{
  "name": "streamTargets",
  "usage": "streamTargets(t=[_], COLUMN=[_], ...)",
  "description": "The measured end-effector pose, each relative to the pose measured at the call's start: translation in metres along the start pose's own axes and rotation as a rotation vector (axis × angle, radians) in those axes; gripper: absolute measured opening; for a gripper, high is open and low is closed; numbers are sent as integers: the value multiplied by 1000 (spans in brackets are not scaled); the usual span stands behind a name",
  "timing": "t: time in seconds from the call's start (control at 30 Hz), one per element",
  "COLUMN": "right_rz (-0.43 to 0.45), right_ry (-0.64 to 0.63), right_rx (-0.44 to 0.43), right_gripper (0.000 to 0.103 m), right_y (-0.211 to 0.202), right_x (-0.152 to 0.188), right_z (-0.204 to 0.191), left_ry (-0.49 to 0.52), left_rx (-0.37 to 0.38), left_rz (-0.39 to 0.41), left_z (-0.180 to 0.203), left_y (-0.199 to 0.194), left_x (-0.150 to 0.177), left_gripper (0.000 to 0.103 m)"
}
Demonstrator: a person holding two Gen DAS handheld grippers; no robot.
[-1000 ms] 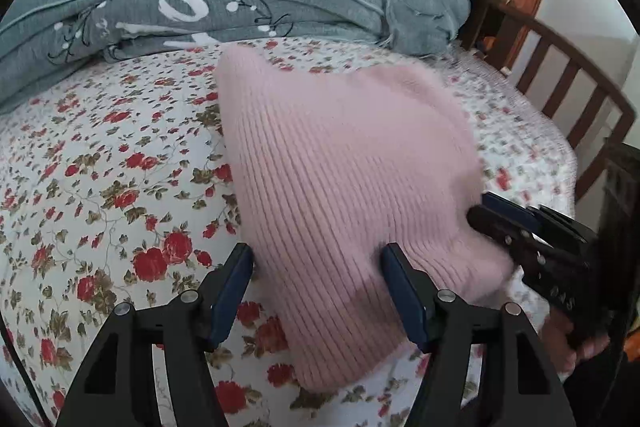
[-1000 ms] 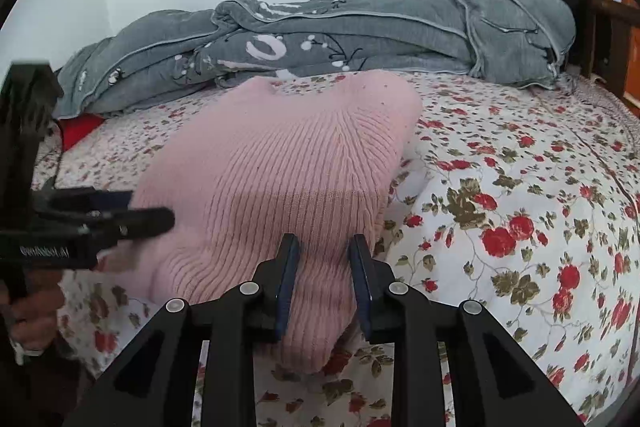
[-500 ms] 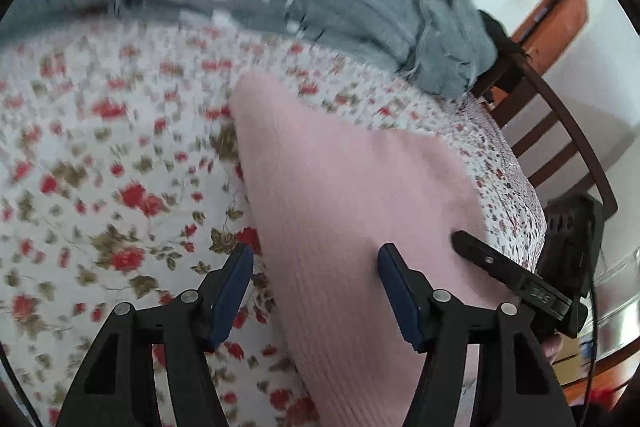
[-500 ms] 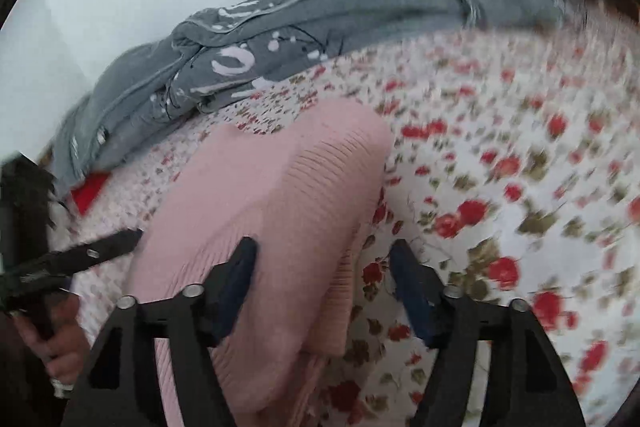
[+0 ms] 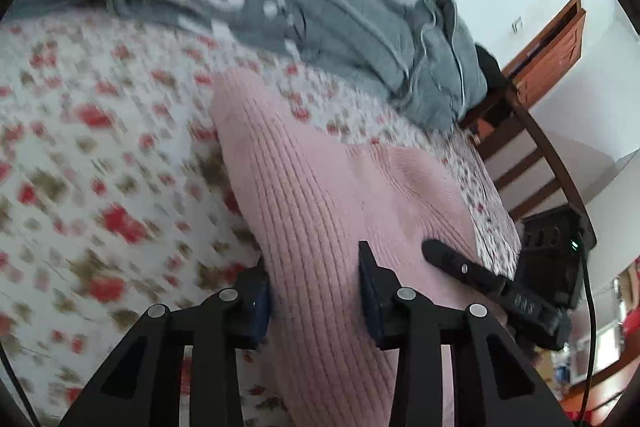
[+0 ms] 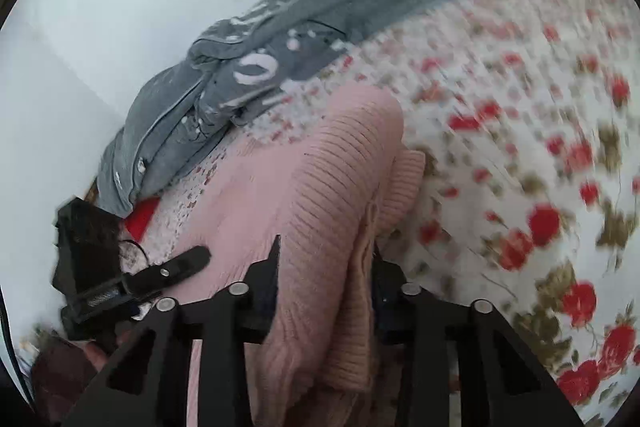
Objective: Fold small clothes
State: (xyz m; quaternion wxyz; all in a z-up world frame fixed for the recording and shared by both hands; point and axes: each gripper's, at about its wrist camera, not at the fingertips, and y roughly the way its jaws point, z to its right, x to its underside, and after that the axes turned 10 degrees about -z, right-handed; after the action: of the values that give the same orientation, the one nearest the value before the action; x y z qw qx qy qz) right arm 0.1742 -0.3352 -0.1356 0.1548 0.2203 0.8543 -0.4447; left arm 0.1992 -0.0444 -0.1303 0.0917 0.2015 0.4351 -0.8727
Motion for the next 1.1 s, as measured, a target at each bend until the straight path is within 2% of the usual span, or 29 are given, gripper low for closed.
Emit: streamTargets(t=[0.07, 0.13, 0.23, 0.33, 0.43, 0.47, 0.5, 0.53, 0.57, 0.63, 0.7, 0.77, 0.83, 0.93, 1.03, 1.1], right_rz=[14, 18, 14, -11, -46, -66, -91, -120, -124, -100, -91, -92, -82, -12, 87, 134], right_ry=[-71, -98, -102, -92, -131, -152, -156, -146, -122, -132, -160, -175, -179, -209, -288, -357], right_rx=[26, 13, -66, -116, -68, -21, 23, 70, 93, 110, 164, 170, 165, 178, 214, 222], right_gripper=[31, 31, 31, 31, 32, 32, 33, 35, 40, 44, 56, 56, 56, 56, 56, 48], right_y=[4, 10, 30, 54, 86, 101, 113, 125, 132, 128, 125, 118, 105, 80, 52, 39], right_x=[-5, -12, -32, -45, -49, -49, -48, -46, -44, -42, -41, -39, -36, -25, -2, 18], right_z=[-30, -50, -76, -88, -102, -105, -103, -99, -94, -96, -101, -103, -102, -106, -123, -134], left_ry=[9, 5, -15, -36, -61, -72, -78, -76, -70, -69, -99, -102, -52, 49, 154, 215], left_rx=[-26, -45, -81, -130, -168, -186, -219, -237, -229, -199, -172, -172, -217, -313, -344, -354], left_rz=[40, 68, 80, 61, 27, 7, -15, -17, 1, 24, 15, 13, 41, 111, 153, 126], left_z=[-6, -17, -40, -64, -88, -97, -106, -113, -117, -121, -126, -123, -110, -78, -49, -36], left_y=[-20, -40, -65, -68, -51, -42, -29, -20, -17, -21, -28, -37, -52, -69, -71, -59], left_x=[-9, -23, -41, -52, -56, -55, -52, -49, -45, -41, -42, -38, -30, -18, -7, 3], left_gripper=[36, 36, 36, 37, 38, 41, 43, 52, 57, 58, 59, 58, 57, 57, 57, 57])
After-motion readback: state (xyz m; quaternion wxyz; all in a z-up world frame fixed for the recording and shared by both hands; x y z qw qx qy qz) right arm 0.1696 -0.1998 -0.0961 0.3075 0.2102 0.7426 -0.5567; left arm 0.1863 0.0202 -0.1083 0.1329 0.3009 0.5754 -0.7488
